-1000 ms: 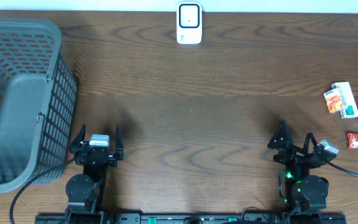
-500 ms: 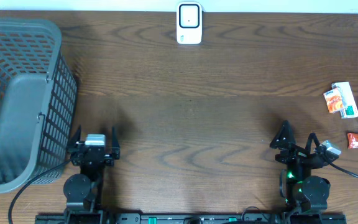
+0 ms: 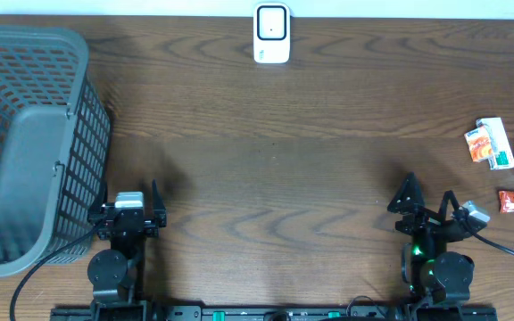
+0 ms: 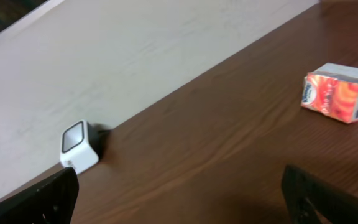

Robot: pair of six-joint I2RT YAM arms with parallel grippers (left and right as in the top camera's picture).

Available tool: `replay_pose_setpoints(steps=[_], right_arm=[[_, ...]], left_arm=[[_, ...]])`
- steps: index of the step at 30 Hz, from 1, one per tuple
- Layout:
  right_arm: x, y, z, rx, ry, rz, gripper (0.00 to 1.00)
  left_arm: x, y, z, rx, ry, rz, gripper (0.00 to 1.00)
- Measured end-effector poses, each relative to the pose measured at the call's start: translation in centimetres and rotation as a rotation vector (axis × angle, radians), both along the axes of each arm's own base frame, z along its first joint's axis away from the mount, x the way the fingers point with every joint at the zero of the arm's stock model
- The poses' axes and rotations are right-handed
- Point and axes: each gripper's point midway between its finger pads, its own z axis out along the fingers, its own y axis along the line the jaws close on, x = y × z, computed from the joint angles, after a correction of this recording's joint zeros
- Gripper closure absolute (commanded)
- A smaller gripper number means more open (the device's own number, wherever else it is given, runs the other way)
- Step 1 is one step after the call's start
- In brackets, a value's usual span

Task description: Scan the item barcode

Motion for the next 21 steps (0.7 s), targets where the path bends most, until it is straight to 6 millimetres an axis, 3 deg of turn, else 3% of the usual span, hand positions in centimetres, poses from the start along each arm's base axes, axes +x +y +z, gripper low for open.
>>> replay_pose_setpoints(steps=[4, 9, 21], right_arm=[[-0.1, -0.7, 0.2, -0.154, 0.024, -0.029, 0.01], [0.0, 0.3, 0.0, -0.412, 0.072, 0.048, 0.01], [0.2, 0.9, -0.4, -0.523, 0.099, 0.096, 0.01]], left_arm=[[0.0, 0.0, 0.0, 0.000, 0.000, 0.000, 0.14], [0.0, 0.0, 0.0, 0.000, 0.000, 0.000, 0.15], [0.0, 0.0, 0.0, 0.000, 0.000, 0.000, 0.14]])
